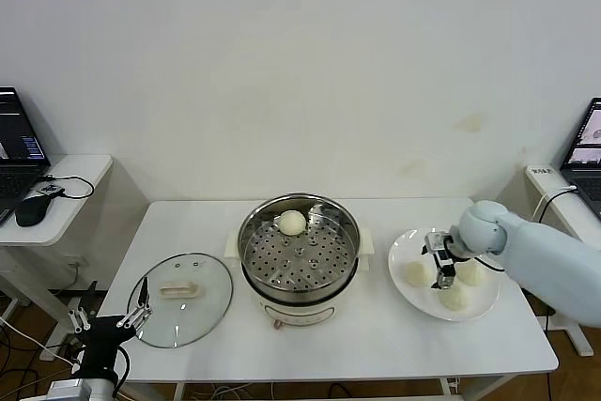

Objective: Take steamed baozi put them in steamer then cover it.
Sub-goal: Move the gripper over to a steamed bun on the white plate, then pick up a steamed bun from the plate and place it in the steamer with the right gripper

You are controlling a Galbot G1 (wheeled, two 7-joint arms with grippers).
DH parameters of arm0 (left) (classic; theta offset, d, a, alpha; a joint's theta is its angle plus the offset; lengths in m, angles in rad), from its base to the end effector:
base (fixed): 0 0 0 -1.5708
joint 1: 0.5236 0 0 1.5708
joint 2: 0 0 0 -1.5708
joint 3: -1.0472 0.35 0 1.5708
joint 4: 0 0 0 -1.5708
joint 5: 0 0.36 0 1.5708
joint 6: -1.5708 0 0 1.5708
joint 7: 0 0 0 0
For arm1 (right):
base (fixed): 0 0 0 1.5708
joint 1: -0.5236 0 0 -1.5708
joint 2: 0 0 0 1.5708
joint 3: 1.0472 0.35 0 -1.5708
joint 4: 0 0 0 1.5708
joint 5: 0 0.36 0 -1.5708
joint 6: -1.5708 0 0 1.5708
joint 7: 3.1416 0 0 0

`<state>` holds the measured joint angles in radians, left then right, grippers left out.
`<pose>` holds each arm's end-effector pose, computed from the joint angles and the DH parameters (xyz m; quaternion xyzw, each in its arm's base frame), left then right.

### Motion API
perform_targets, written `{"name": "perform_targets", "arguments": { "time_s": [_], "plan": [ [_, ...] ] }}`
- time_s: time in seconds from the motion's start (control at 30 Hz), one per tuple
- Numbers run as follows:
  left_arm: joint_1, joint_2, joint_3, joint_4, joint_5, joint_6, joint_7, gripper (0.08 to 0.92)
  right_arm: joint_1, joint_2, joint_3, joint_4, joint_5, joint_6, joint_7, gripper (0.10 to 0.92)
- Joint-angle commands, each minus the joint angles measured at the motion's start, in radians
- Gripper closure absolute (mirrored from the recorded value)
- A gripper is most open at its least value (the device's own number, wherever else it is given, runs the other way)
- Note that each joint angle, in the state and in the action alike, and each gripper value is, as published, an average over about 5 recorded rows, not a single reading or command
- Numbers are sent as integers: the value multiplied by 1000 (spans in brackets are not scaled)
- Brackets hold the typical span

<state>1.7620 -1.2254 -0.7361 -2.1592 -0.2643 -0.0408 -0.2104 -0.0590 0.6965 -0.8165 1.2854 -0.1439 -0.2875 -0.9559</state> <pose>0.1425 0.1103 -0.2824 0.0888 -0.9934 -0.0705 0.0184 0.5007 -0.1305 -0.2353 0.4656 -0.5550 0.5676 0.3912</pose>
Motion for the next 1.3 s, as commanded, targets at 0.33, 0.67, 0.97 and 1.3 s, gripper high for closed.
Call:
{"name": "perform_targets", "arguments": {
  "time_s": [0.33, 0.67, 0.97, 1.3],
  "plan": [
    [-7, -2, 0, 12, 4, -3, 0, 177, -37, 91, 49, -125, -48, 2, 4, 297],
    [-3, -5, 1, 8, 4, -3, -1, 177, -22, 85, 51, -118, -41, 1, -24, 445],
    [-2, 0, -1, -4, 1, -1, -1, 177, 154, -7, -12, -7, 59, -16, -69, 463],
    [-8, 10, 7, -13, -1, 0, 0, 177, 606, -51, -255, 179, 336, -99, -77, 449]
  ]
}}
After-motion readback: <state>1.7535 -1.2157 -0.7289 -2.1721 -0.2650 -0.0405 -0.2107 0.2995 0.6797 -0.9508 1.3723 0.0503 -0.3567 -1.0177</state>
